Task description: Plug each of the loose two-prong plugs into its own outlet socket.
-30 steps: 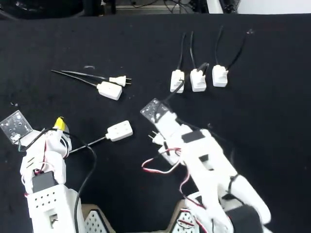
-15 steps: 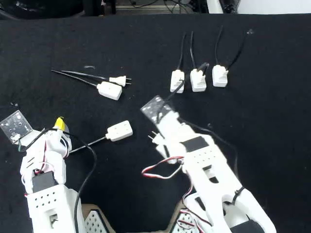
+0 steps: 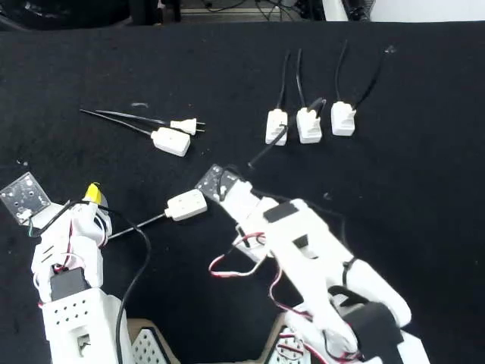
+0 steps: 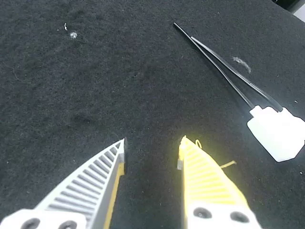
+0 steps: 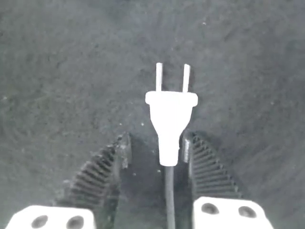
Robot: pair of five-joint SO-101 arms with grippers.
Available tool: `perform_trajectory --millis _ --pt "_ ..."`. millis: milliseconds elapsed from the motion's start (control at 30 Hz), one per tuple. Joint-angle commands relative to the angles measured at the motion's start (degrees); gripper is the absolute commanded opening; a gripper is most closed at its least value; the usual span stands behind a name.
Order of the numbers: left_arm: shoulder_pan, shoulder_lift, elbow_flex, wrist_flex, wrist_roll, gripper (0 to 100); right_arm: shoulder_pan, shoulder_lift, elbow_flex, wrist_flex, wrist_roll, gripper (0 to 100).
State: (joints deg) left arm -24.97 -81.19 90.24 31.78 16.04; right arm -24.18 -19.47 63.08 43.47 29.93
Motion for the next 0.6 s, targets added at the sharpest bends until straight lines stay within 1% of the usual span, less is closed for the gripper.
perform_trajectory --millis 0,67,100,200,233,267,333,567 --pt "-0.1 -0.7 -3.2 -0.9 0.5 19 2.7 0.8 -3.0 -1.8 2.6 17.7" --pt "-0.1 -0.7 -3.2 -0.9 0.5 19 2.7 1.0 -3.0 -1.9 2.9 17.3" --pt "-0.1 -0.7 -3.2 -0.9 0.5 19 2.7 1.0 -3.0 -2.1 2.9 15.5" --pt "-0.1 -0.7 -3.2 -0.9 0.5 19 2.8 1.0 -2.8 -3.8 2.5 2.2" --pt "-0.1 -0.7 -3.2 -0.9 0.5 19 2.8 1.0 -2.8 -3.8 2.5 0.6" --pt "-0.1 -0.7 -3.2 -0.9 0.5 19 2.8 1.0 -2.8 -3.8 2.5 2.5" --pt "-0.1 -0.7 -3.2 -0.8 0.5 19 2.8 0.9 -2.8 -3.7 2.5 0.8" --pt "0.0 -0.7 -3.2 -0.8 0.5 19 2.8 0.4 -2.9 -2.6 2.5 1.0"
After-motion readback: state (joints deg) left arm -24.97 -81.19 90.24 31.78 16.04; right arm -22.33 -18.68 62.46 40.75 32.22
